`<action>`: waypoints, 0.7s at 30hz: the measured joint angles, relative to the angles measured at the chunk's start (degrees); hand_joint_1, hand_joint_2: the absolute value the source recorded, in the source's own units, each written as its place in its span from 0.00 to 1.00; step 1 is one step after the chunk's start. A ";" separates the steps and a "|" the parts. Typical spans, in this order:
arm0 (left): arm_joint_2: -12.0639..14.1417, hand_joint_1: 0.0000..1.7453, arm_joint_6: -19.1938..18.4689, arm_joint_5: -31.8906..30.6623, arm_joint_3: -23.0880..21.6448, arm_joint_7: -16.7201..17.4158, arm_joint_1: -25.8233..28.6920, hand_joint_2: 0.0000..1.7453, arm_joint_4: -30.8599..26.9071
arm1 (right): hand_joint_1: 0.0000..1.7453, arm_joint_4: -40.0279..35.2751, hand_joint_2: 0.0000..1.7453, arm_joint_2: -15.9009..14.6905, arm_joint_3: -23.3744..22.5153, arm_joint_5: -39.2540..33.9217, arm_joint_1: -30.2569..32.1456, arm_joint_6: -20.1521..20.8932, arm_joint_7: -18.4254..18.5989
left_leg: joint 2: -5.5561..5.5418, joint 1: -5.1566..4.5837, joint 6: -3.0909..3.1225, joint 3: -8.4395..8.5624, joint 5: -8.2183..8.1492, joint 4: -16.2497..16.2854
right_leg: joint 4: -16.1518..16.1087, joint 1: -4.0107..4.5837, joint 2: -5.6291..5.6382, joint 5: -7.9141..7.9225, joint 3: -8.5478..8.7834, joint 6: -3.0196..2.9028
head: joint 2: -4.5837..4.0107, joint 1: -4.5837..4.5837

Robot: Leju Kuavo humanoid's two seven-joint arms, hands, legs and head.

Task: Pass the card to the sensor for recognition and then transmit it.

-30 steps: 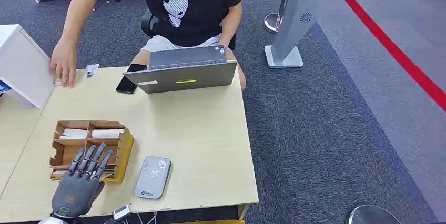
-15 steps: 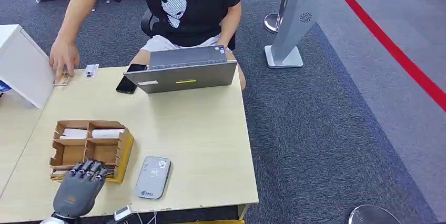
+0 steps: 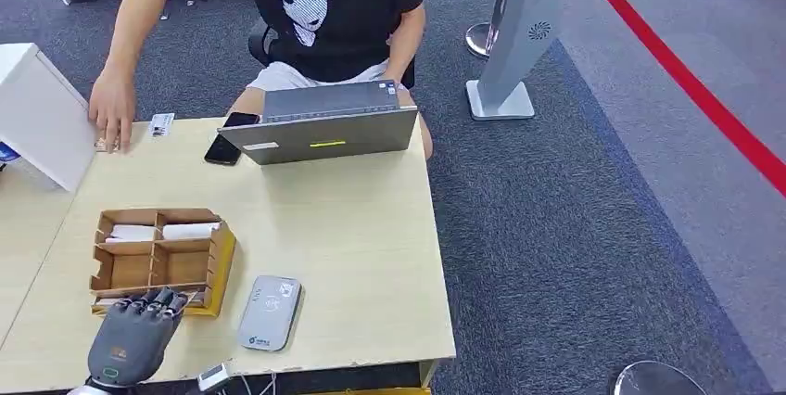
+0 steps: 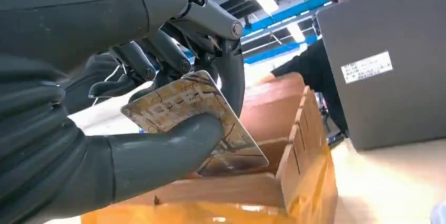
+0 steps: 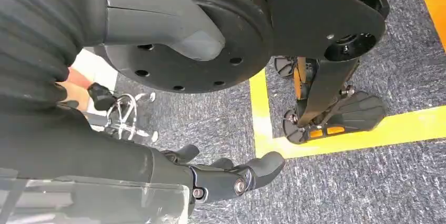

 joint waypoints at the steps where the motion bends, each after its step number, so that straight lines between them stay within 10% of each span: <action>1: 0.07 1.00 0.00 0.11 0.02 -0.02 0.27 1.00 -0.72 | 0.00 0.00 1.00 0.00 -0.11 0.00 0.00 0.00 0.00 | 0.00 0.00 0.00 0.00 0.00 0.00 | 0.00 0.00 0.00 0.00 0.00 0.00 | -0.02 0.00; 7: 0.85 1.00 0.13 0.80 1.57 -1.65 2.98 1.00 -11.17 | 0.00 0.00 1.00 0.02 -0.87 -0.09 0.08 -0.22 -0.20 | 0.00 0.00 0.00 0.00 0.00 0.00 | 0.00 0.00 -0.01 0.00 0.00 0.00 | -0.02 -0.02; 13: 0.07 1.00 -2.21 6.55 -0.41 -10.14 7.44 1.00 -28.32 | 0.00 0.00 1.00 0.48 -2.40 -1.27 0.14 -0.68 -0.94 | 0.01 -0.03 0.01 0.00 -0.01 0.00 | -0.02 -0.02 0.00 0.00 -0.01 0.01 | -0.02 0.02; 21: 0.07 1.00 -0.52 -4.10 -5.88 -4.97 8.17 1.00 -38.82 | 0.00 0.00 1.00 0.92 -3.67 -0.70 0.11 -1.07 -1.05 | -0.01 -0.01 -0.01 0.03 0.01 0.00 | -0.02 -0.01 -0.03 0.00 -0.01 0.00 | 0.00 0.09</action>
